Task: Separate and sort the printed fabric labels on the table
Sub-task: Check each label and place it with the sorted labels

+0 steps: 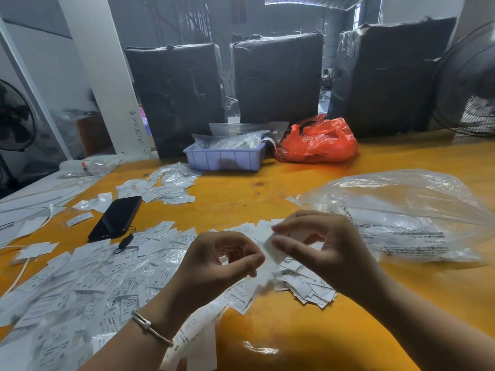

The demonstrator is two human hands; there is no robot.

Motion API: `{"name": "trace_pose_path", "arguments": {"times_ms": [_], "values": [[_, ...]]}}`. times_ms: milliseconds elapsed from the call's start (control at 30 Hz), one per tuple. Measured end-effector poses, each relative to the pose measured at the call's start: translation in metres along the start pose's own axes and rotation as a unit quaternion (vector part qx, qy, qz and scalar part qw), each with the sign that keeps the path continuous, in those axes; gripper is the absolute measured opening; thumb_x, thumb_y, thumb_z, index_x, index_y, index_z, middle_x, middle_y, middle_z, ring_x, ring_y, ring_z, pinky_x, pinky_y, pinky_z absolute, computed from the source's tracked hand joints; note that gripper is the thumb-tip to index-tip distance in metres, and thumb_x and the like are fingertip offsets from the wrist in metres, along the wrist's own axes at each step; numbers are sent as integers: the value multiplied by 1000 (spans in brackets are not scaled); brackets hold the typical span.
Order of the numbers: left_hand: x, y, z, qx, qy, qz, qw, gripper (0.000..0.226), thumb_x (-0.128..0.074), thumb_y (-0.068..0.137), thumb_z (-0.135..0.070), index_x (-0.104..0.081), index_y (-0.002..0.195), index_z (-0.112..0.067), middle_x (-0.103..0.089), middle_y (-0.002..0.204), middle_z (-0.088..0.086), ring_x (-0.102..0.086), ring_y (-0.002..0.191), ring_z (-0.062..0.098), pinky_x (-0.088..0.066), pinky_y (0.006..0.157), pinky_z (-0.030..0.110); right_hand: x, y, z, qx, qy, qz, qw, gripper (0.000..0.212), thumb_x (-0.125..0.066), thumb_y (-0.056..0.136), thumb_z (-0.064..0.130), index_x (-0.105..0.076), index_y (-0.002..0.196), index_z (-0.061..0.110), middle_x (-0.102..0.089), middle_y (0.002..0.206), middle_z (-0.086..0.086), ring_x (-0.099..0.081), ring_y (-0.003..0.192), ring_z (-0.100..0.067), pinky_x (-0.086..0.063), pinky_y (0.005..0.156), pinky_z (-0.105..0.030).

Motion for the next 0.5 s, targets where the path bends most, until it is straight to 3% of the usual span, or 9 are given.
{"name": "trace_pose_path", "arguments": {"times_ms": [67,200,367,433,500], "values": [[-1,0,0,0,0,8,1000,16,-70,81,-32,-74,81,-17,-71,68,-1,-66,62,19,-55,58,39,-11,0,-9,-46,20,69,996,43,-70,71,53,-76,86,13,-71,77,7,-66,68,-3,-54,60,-22],[-2,1,1,7,-7,12,1000,16,-69,82,-35,-74,82,-20,-72,71,-1,-66,63,16,-56,59,31,-17,1,-16,-61,57,76,994,11,-74,78,25,-75,71,16,-66,64,8,-58,61,-10,-47,56,-31],[-3,2,1,2,-4,10,1000,18,-73,80,-35,-75,82,-17,-74,72,-4,-69,62,14,-57,58,23,-18,0,-18,-91,65,92,989,5,-75,80,11,-76,77,15,-71,69,3,-65,66,-14,-53,63,-38],[-3,2,1,-2,-7,9,1000,16,-74,78,-29,-76,84,-15,-74,72,-2,-69,63,16,-57,58,24,-9,2,-14,-86,63,50,993,10,-73,80,7,-76,82,16,-73,76,1,-68,70,-13,-56,68,-38],[-2,1,0,-5,-9,4,1000,15,-75,76,-28,-76,83,-15,-74,72,-2,-69,63,16,-56,58,24,12,3,-8,-66,73,-45,994,25,-68,81,-3,-75,91,19,-73,84,1,-68,76,-13,-57,69,-36]]}}
Point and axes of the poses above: each hand's wrist, its own y-axis towards the middle knuckle, its own x-axis out of the back of the hand, z = x × y, the point moved 7 cm from there along y, towards the middle knuckle
